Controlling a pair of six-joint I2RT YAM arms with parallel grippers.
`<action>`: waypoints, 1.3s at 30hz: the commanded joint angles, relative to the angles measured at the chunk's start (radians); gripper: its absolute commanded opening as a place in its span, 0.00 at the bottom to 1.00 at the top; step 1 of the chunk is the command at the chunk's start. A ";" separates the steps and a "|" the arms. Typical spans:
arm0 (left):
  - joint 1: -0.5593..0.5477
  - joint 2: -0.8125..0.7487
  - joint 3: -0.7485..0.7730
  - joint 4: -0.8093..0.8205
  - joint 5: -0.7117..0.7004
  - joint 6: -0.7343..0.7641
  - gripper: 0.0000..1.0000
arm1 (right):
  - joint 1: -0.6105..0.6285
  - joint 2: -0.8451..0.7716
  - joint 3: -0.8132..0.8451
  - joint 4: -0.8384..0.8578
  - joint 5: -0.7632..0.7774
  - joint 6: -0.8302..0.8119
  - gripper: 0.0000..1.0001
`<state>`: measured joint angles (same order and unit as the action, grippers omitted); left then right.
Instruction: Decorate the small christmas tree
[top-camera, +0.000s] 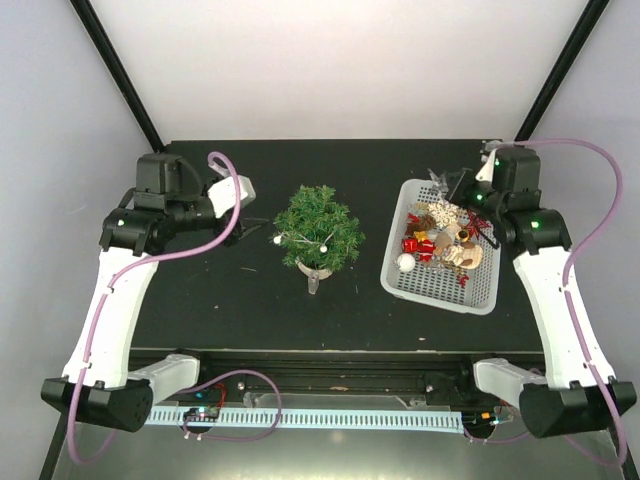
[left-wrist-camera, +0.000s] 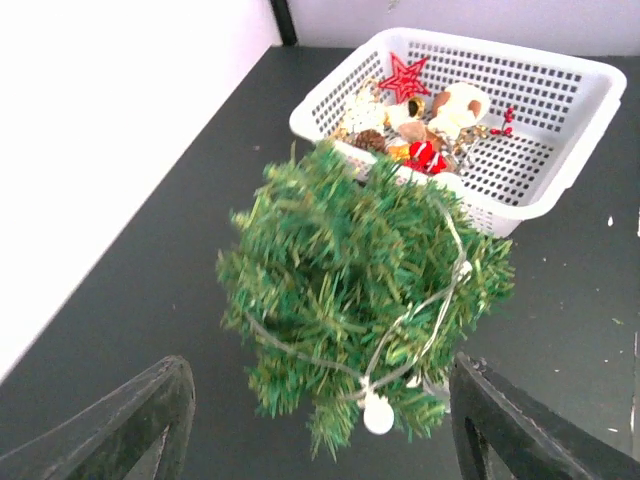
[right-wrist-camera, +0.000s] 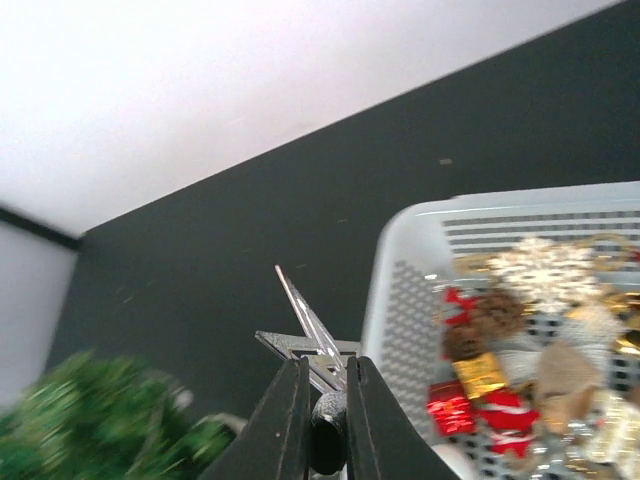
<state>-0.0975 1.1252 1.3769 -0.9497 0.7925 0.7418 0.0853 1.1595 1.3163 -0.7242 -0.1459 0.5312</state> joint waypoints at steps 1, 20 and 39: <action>-0.107 -0.005 0.064 0.011 -0.104 0.033 0.73 | 0.122 -0.066 0.067 -0.061 -0.034 0.025 0.02; -0.149 0.214 -0.062 0.199 0.770 -0.469 0.70 | 0.432 -0.217 -0.009 0.245 -0.332 0.302 0.03; -0.204 0.086 -0.253 0.746 0.771 -0.923 0.48 | 0.680 -0.136 -0.113 0.432 -0.222 0.374 0.02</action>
<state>-0.2905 1.2331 1.1084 -0.2516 1.5345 -0.1520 0.7479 1.0256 1.2179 -0.3492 -0.3950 0.8925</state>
